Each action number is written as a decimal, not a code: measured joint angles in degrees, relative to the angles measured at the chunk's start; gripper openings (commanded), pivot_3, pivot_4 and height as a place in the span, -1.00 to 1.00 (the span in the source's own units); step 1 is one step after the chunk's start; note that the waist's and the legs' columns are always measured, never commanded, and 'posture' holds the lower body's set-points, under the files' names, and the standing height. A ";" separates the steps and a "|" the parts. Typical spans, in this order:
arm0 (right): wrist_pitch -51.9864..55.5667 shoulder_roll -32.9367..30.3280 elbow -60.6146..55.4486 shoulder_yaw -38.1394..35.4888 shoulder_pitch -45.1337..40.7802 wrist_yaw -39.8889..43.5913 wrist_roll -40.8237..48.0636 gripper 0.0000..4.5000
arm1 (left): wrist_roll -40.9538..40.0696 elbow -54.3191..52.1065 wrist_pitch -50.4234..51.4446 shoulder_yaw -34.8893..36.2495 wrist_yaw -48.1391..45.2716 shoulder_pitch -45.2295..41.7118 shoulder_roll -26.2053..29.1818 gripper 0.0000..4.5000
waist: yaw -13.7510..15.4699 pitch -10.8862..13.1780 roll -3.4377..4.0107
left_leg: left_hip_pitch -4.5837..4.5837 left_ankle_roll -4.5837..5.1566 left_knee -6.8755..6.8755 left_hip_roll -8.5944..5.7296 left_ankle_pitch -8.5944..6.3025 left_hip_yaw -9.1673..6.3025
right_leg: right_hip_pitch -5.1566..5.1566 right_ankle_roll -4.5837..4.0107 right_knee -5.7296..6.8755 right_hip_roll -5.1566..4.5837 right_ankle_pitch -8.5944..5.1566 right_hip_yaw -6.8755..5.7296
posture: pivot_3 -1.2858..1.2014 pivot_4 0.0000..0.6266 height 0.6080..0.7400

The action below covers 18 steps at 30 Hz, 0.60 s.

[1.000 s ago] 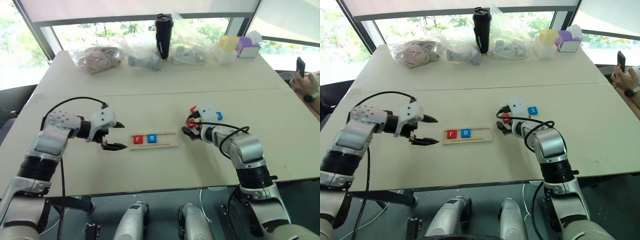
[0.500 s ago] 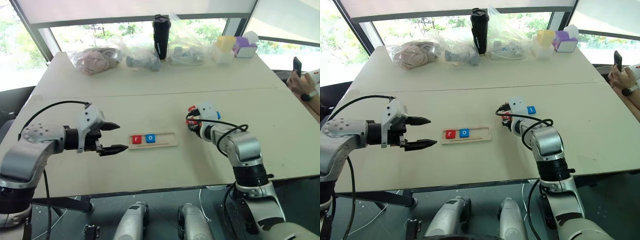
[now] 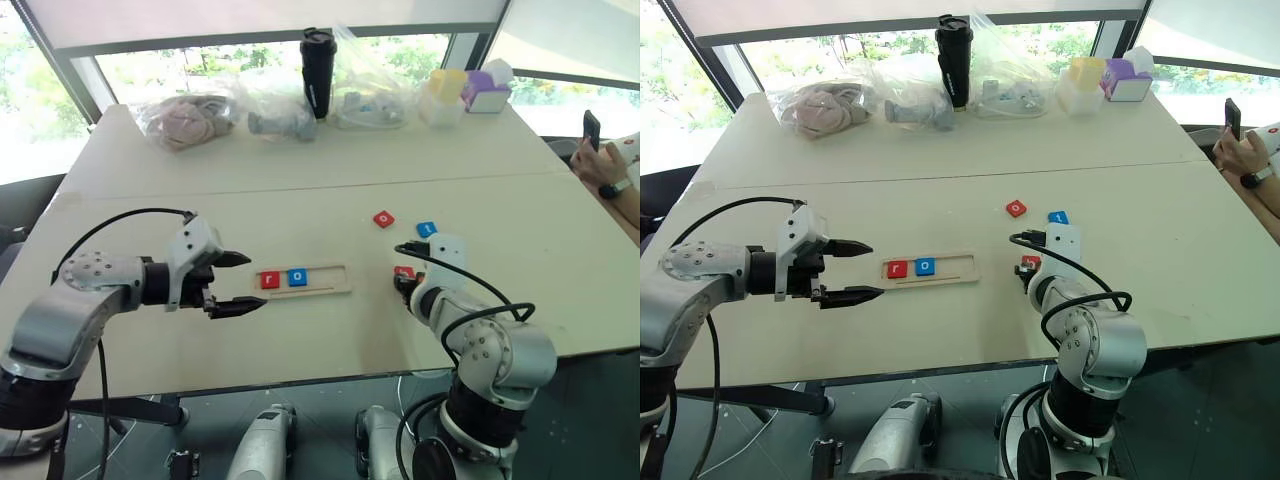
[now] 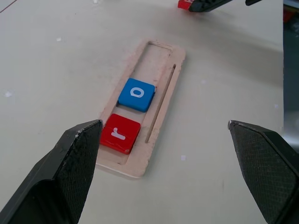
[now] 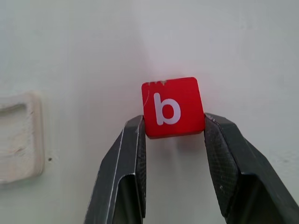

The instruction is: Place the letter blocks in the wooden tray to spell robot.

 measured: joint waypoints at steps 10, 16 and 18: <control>0.01 -10.89 -0.51 5.61 1.88 5.33 6.79 0.97 | -0.05 0.78 -1.35 -0.54 -0.97 -0.54 1.18 1.00 | -0.14 0.02 0.04 | -0.03 0.09 -0.43 0.11 0.12 0.11 | 0.20 -0.07 -0.48 0.13 0.08 0.01 | 0.03 -0.52 1.00; -17.48 -48.93 -1.83 7.65 3.11 33.89 16.32 0.97 | -0.58 0.71 -2.43 -0.68 -4.96 -0.32 4.58 1.00 | 0.17 0.11 0.11 | -0.03 -0.01 -0.38 0.24 0.05 0.18 | 0.44 0.11 -0.86 0.13 -0.07 -0.12 | 0.03 -0.52 1.00; -31.36 -57.29 1.76 10.82 8.24 44.80 15.73 0.97 | -0.83 0.69 -2.94 -0.90 -5.77 -0.45 4.83 1.00 | 0.08 0.08 0.04 | -0.03 0.00 -0.41 0.31 0.04 0.21 | 0.45 0.11 -0.89 0.15 -0.08 -0.14 | 0.03 -0.52 1.00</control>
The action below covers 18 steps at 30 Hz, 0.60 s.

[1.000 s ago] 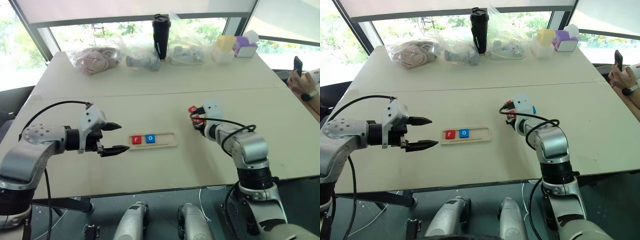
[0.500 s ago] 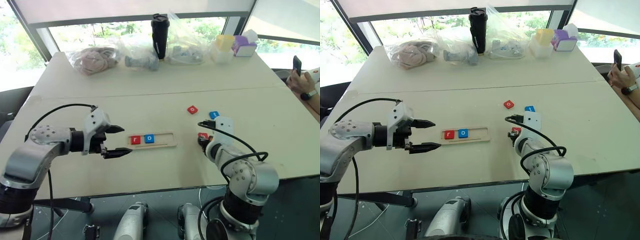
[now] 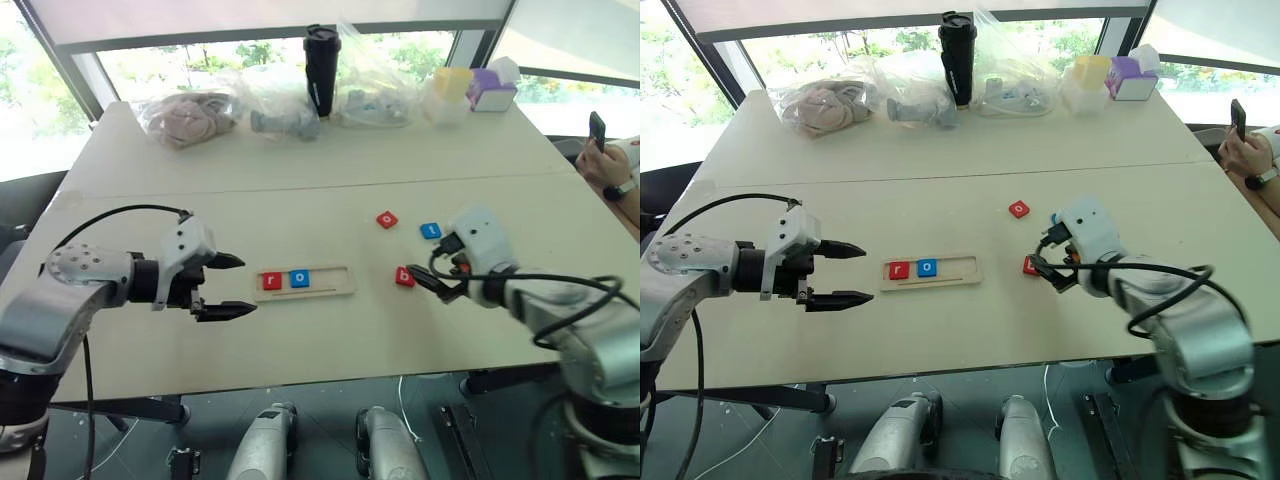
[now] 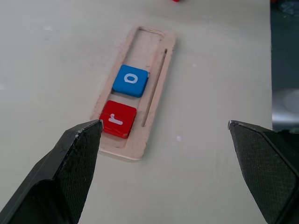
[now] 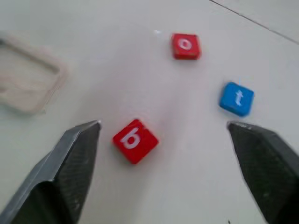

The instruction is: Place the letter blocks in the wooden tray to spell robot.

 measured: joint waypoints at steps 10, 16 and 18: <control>-35.00 1.65 34.92 11.62 -6.49 19.37 -7.15 0.97 | -0.03 0.69 -1.79 -1.54 -2.50 0.11 1.33 1.00 | 0.13 0.05 -0.04 | 0.03 0.09 0.20 0.28 0.06 0.26 | -0.13 -0.48 0.09 0.06 0.33 -0.03 | 0.03 -0.52 1.00; -40.83 4.30 43.38 13.00 -9.56 23.22 -8.50 0.97 | -0.23 -0.04 -1.51 -1.27 -0.73 1.62 1.30 1.00 | 0.35 0.05 -0.06 | 0.00 0.10 0.20 0.25 0.06 0.28 | -0.12 -0.51 0.08 0.06 0.37 -0.02 | 0.03 -0.52 1.00; -42.02 4.70 45.11 13.07 -10.40 24.13 -8.97 0.97 | -0.46 -0.61 -1.50 -1.26 -0.28 2.20 1.30 1.00 | 0.29 0.05 -0.06 | 0.02 0.10 0.20 0.25 0.07 0.27 | -0.12 -0.51 0.12 0.06 0.37 -0.03 | 0.03 -0.52 1.00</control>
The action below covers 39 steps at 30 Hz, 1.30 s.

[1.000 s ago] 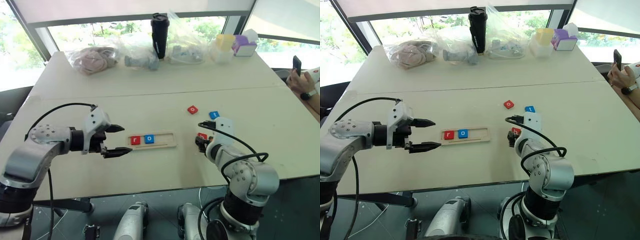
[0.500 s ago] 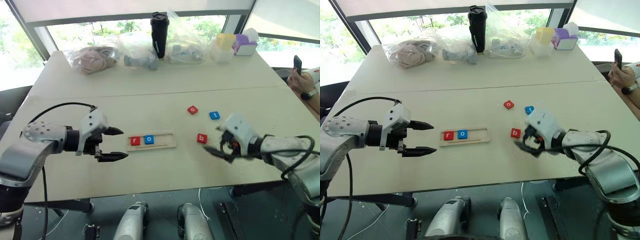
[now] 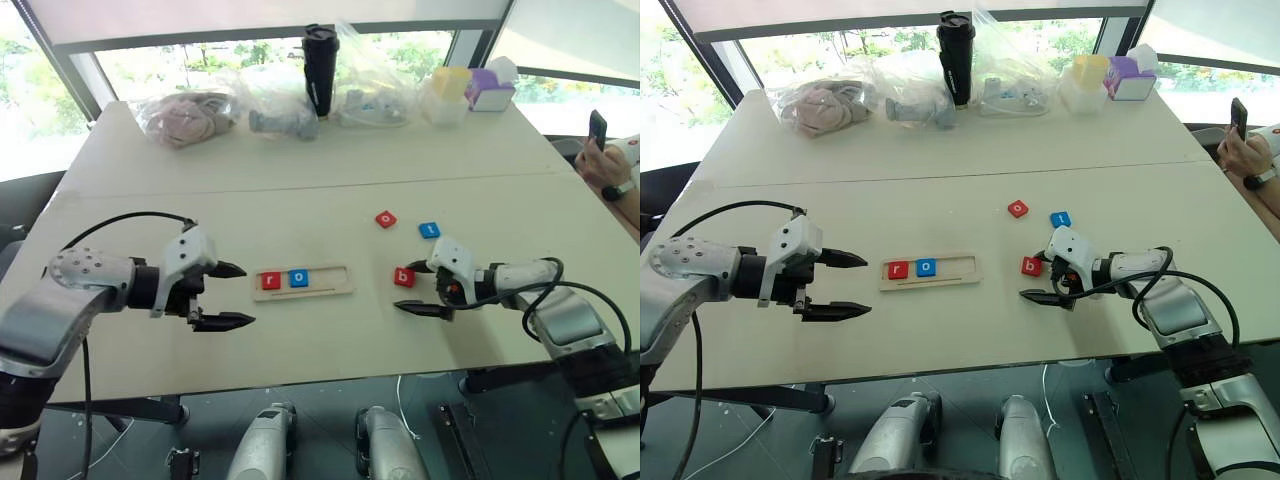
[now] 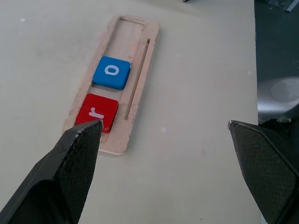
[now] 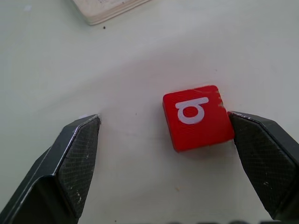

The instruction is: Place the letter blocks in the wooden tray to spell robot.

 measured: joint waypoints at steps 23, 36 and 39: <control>3.34 5.40 2.03 0.58 -6.98 1.73 -1.08 -0.49 | 0.41 -0.22 -0.62 0.56 2.46 2.11 0.20 1.00 | -0.68 0.00 0.02 | 0.06 -0.01 0.07 0.11 0.01 0.00 | -0.05 -0.03 0.19 0.14 0.04 0.05 | 0.03 -0.52 1.00; -0.58 19.57 13.08 12.79 -21.66 5.62 -6.78 -0.49 | -0.17 -1.51 0.11 4.25 5.84 5.43 0.78 1.00 | -0.36 0.00 0.01 | 0.03 -0.13 0.08 0.05 0.08 -0.11 | -0.04 0.01 0.18 0.25 0.10 0.10 | 0.03 -0.52 1.00; -3.24 20.83 17.72 13.38 -23.63 6.83 -8.18 -0.49 | -1.17 -2.84 1.03 6.18 6.67 5.91 0.79 1.00 | -0.47 0.00 0.01 | 0.05 -0.21 -0.01 0.07 0.13 -0.14 | -0.07 0.11 0.25 0.28 0.15 0.09 | 0.03 -0.52 1.00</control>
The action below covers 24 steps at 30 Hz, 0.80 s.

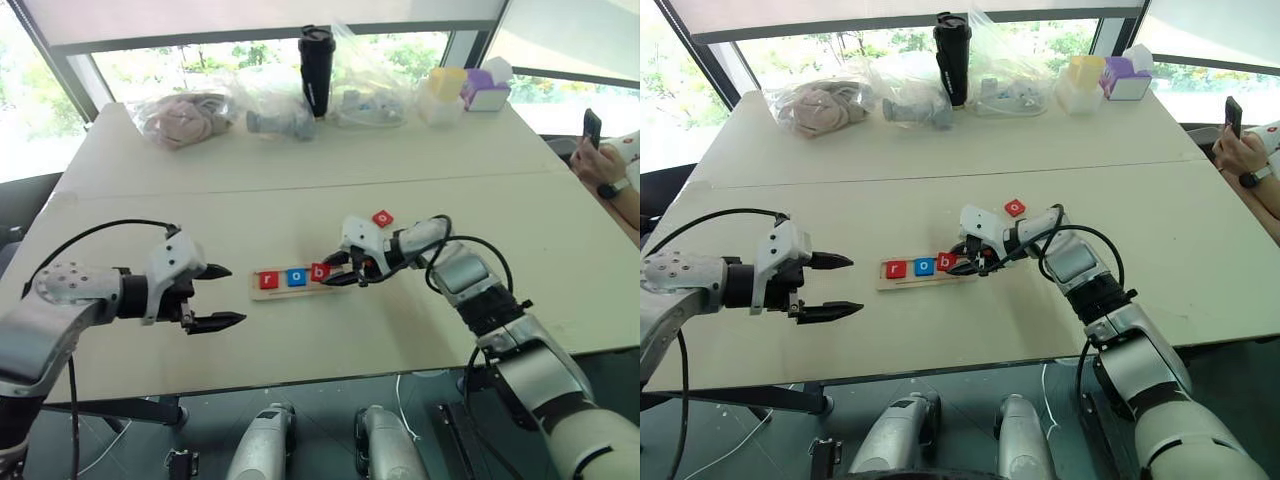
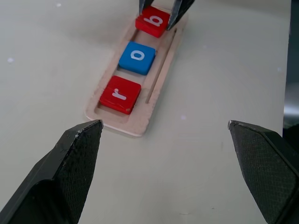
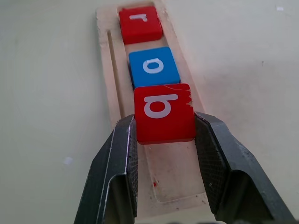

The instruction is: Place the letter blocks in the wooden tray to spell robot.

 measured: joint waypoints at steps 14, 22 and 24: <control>-7.82 5.10 10.18 0.60 -4.36 2.61 -4.48 -0.49 | -1.44 -2.59 1.53 1.72 3.93 3.02 -0.46 1.00 | -0.20 0.00 0.00 | 0.06 -0.16 -0.06 0.01 0.10 -0.04 | -0.02 0.00 0.14 0.08 0.02 0.00 | 0.03 -0.52 1.00; -8.62 6.77 10.95 0.48 -4.76 2.13 -5.69 -0.49 | -1.45 -2.58 1.53 1.72 4.63 3.05 -0.51 1.00 | -0.21 0.00 0.00 | 0.08 -0.20 -0.06 0.01 0.12 -0.04 | -0.03 0.00 0.19 0.09 0.02 0.00 | 0.03 -0.52 1.00; -8.73 7.06 11.17 0.47 -4.86 1.94 -6.04 -0.49 | -1.43 -2.57 1.50 1.71 4.65 3.05 -0.51 1.00 | -0.22 0.00 0.00 | 0.09 -0.21 -0.06 0.01 0.12 -0.04 | -0.03 -0.01 0.20 0.09 0.02 0.00 | 0.03 -0.52 1.00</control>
